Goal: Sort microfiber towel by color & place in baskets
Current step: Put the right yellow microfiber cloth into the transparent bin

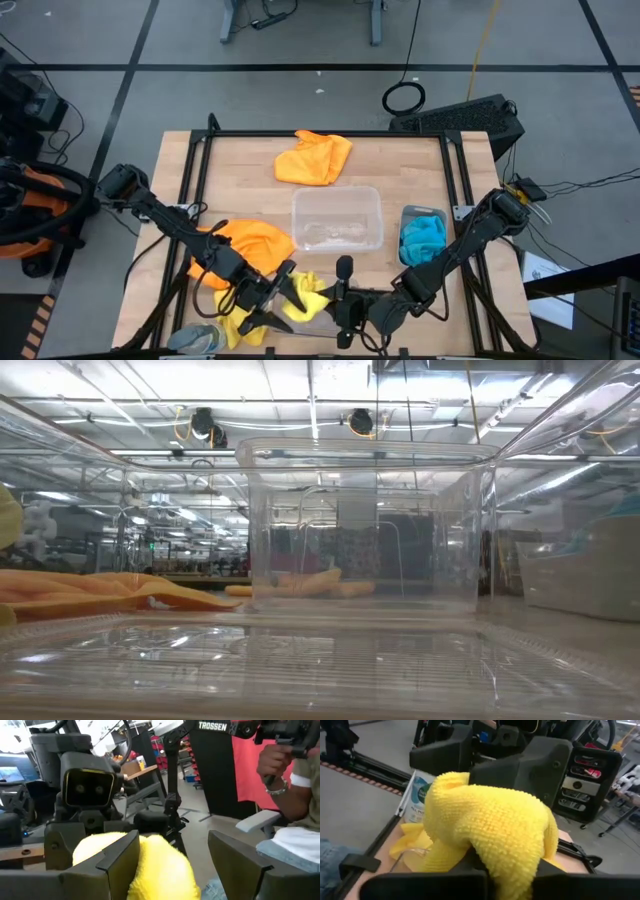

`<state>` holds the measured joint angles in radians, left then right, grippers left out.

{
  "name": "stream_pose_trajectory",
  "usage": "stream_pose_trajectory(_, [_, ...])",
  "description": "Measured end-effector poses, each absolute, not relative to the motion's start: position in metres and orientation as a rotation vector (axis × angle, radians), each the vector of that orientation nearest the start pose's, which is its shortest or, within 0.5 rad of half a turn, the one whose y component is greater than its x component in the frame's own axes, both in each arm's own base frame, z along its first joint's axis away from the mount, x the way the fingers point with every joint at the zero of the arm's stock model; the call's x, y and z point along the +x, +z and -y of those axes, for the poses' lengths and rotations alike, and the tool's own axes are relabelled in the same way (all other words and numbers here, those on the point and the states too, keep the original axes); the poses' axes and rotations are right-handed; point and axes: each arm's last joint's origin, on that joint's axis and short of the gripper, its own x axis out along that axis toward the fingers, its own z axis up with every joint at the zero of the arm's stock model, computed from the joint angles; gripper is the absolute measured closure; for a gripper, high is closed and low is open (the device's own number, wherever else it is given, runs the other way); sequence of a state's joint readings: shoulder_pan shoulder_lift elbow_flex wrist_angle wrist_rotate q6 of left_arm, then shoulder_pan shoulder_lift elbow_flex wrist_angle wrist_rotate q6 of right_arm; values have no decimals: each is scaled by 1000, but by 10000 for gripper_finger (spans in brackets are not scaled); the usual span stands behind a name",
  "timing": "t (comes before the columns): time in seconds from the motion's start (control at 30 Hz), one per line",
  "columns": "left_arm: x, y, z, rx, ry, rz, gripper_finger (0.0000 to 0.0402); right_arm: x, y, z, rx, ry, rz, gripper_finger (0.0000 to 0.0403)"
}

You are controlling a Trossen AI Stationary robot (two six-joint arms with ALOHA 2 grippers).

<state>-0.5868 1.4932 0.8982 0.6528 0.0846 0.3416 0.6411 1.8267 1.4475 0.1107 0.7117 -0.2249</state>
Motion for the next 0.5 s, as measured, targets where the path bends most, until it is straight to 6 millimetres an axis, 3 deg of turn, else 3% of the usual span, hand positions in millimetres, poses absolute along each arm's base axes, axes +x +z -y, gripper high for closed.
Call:
stream_pose_trajectory(0.17, [269,289,194,265,-610,183,159,347,299,-239,-401,-126,-228,376])
stream_pose_trajectory(0.5, [248,301,205,337,-352,178,159,325,300,-262,-491,-217,-221,395])
